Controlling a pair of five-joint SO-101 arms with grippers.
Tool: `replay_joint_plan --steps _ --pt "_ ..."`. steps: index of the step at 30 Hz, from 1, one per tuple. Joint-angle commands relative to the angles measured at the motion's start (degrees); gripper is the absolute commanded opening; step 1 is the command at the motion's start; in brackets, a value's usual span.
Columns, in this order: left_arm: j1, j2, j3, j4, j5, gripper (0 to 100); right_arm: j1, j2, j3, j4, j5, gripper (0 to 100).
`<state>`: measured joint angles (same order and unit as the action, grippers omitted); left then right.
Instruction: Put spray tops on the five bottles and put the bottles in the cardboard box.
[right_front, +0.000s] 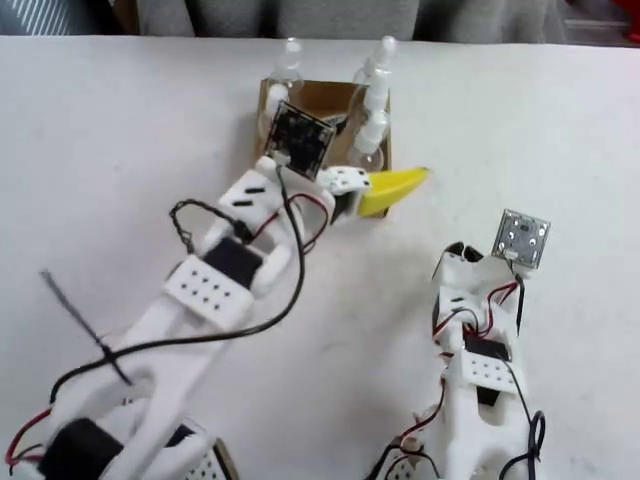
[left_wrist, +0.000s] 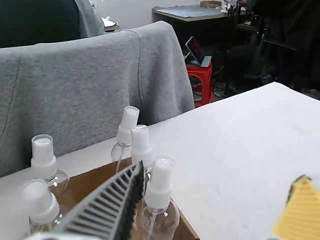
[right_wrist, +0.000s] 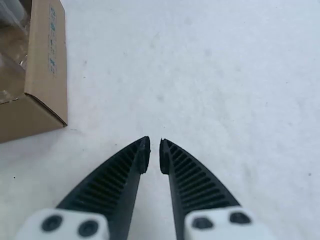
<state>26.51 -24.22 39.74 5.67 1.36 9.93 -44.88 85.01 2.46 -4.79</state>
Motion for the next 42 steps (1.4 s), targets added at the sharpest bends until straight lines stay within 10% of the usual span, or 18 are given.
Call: replay_joint_plan --steps 1,5,11,30,42 --pt "0.48 -8.92 -1.23 7.91 0.09 42 0.13 0.04 -0.44 -0.92 0.7 2.4" --pt "0.22 -14.02 -1.05 14.42 0.09 36 0.13 0.04 -0.44 -0.92 0.7 2.4" --pt "-5.23 -22.37 -0.79 16.18 0.0 0 0.13 0.04 -0.44 -0.92 0.7 2.4" --pt "-28.44 -66.24 44.92 19.52 -0.09 2 -5.58 -2.24 -0.35 -0.57 0.18 2.1" --pt "-31.69 -78.9 53.8 34.02 -0.18 2 -11.82 -38.2 12.13 10.86 0.18 2.0"
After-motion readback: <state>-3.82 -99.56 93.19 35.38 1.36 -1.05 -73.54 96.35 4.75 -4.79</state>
